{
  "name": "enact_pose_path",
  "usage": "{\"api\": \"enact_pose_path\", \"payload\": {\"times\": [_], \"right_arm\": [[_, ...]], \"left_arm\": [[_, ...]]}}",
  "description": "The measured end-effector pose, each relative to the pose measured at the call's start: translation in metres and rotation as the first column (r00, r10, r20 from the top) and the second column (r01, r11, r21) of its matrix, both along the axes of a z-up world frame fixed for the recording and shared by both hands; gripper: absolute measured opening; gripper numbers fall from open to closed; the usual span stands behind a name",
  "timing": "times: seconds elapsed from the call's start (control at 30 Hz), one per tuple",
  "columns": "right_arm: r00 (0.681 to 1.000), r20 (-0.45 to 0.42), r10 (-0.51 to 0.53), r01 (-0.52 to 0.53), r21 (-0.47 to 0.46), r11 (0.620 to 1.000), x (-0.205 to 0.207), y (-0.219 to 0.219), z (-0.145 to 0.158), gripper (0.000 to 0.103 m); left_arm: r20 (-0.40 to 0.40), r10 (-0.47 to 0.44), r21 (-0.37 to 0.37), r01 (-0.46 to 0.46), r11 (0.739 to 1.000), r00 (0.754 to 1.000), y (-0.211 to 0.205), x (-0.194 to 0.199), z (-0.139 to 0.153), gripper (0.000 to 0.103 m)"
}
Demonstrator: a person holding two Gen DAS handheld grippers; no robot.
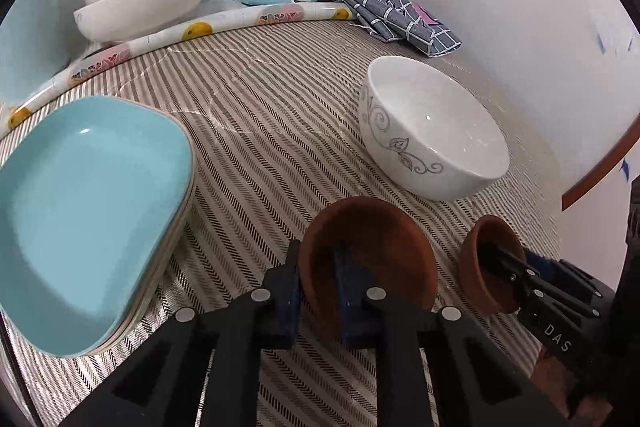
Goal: Organize plates and bowls
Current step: 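Close the left tool on one brown clay bowl rim while the right tool grasps the other, then carry the brown bowl in the right tool into the white bowl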
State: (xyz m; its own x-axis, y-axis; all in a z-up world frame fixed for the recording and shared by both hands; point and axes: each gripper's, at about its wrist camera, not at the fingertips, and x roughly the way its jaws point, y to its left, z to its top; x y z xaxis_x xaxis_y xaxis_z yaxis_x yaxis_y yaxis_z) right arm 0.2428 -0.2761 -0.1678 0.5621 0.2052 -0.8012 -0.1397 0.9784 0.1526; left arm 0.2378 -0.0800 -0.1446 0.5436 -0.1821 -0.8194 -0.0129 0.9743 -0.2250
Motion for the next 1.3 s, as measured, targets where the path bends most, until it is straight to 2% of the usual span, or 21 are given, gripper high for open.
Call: {"api": "enact_pose_path", "payload": {"times": [0.03, 0.13, 0.27, 0.8, 1.07, 1.3], "right_arm": [[1.000, -0.002, 0.005, -0.005, -0.001, 1.000, -0.001, 0.001, 0.001, 0.017], [1.000, -0.001, 0.006, -0.006, -0.016, 1.000, -0.002, 0.003, 0.002, 0.014], [1.000, -0.002, 0.001, -0.001, 0.023, 1.000, -0.004, -0.002, 0.005, 0.010], [0.999, 0.042, -0.017, 0.017, 0.010, 1.000, -0.010, -0.001, 0.027, 0.009], [0.996, 0.085, -0.030, 0.027, 0.030, 0.999, -0.013, -0.008, 0.052, 0.009], [0.991, 0.128, -0.034, 0.029, 0.037, 0.999, -0.001, -0.006, 0.074, 0.009]], "left_arm": [[-0.002, 0.003, -0.004, -0.003, 1.000, 1.000, 0.000, 0.000, 0.000, 0.013], [0.006, 0.010, -0.009, -0.010, 1.000, 1.000, 0.001, -0.003, 0.003, 0.011], [0.009, 0.011, -0.017, -0.011, 1.000, 1.000, 0.001, -0.004, 0.007, 0.010], [0.028, 0.038, -0.035, -0.037, 0.999, 0.999, 0.008, -0.014, 0.022, 0.010], [0.043, 0.045, -0.033, -0.044, 0.998, 0.998, 0.011, -0.019, 0.033, 0.010], [0.017, 0.061, -0.043, -0.060, 0.997, 0.998, 0.017, -0.019, 0.027, 0.010]]}}
